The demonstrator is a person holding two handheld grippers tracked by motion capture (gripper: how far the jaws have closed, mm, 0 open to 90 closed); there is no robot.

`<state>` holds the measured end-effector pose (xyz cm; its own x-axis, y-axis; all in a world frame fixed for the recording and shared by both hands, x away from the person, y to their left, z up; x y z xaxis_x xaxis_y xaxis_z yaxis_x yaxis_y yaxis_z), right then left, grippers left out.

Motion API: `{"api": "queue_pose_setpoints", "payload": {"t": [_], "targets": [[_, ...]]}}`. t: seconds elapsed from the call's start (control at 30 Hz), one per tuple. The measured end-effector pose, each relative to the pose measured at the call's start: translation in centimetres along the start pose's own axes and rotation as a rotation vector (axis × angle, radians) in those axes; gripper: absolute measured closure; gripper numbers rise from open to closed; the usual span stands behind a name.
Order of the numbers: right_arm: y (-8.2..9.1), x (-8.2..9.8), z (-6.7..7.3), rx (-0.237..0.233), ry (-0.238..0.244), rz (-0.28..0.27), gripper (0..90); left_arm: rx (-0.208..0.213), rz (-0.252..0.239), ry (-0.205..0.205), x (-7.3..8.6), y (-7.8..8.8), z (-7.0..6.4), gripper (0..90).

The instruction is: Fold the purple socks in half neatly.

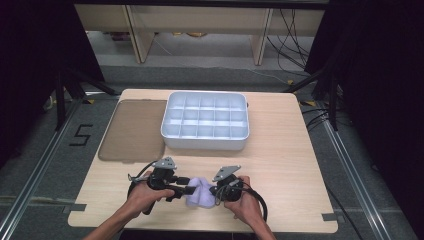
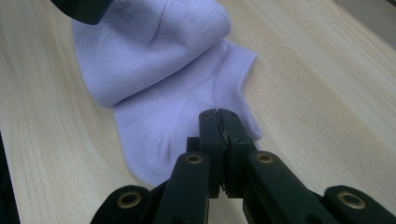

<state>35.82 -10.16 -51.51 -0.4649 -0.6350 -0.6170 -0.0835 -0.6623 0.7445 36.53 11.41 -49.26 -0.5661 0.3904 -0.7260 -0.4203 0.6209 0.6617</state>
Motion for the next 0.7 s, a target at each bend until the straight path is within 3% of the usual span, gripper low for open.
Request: {"api": "queue_pose_setpoints", "payload": {"t": [0.17,0.27,0.3,0.33,0.37,0.4,0.43,0.47,0.5,0.57,0.63,0.7], "targets": [[0.0,0.1,-0.1,-0.019,-0.01,-0.004,89.2,0.017,-0.003,0.008,-0.1,-0.3,-0.3,58.5],[0.2,0.1,-0.2,-0.014,0.001,0.004,89.0,0.024,-0.018,-0.007,-0.3,-0.9,-0.7,58.9],[0.5,0.1,-0.4,0.002,-0.026,-0.033,89.1,0.032,-0.022,-0.006,-0.6,-1.6,-1.1,58.7],[0.5,0.1,-0.4,0.002,-0.026,-0.033,89.1,0.032,-0.022,-0.006,-0.6,-1.6,-1.1,58.6],[1.7,0.0,-0.9,-0.005,-0.008,-0.072,89.1,0.044,-0.028,-0.005,-0.8,-1.9,-1.2,58.2],[1.7,0.0,-0.9,-0.005,-0.008,-0.072,89.1,0.054,-0.036,0.003,-0.9,-2.2,-1.4,58.2],[3.0,0.1,-1.2,0.026,-0.044,-0.09,89.1,0.09,-0.039,0.022,-1.2,-2.9,-1.8,56.6],[3.1,0.2,-1.4,0.042,-0.044,-0.116,89.1,0.094,-0.038,0.025,-1.3,-3.2,-2.0,56.2],[3.4,0.3,-1.5,0.039,-0.05,-0.104,89.1,0.097,-0.043,0.026,-1.4,-3.4,-2.2,54.6],[3.7,0.5,-1.8,0.053,-0.046,-0.129,89.1,0.091,-0.054,0.015,-1.5,-3.0,-2.3,50.6],[4.0,0.5,-1.8,0.05,-0.061,-0.118,89.1,0.089,-0.065,-0.004,-1.5,-2.3,-2.2,50.4],[4.2,0.4,-1.8,0.05,-0.064,-0.151,89.1,0.059,-0.09,-0.036,-1.4,-0.8,-1.8,54.5]]}}
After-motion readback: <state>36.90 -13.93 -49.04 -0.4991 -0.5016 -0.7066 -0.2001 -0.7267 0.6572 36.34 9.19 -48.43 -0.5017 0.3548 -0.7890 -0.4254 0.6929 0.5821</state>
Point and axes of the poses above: each handheld gripper's, and its own axes: y roughly backward along the jaws, x roughly out of its underside, z roughly to its left, the point moved 2 cm from there along -y, roughly forward along the jaws, and after that the axes turned 15 degrees about -x, right-handed, at the moved point
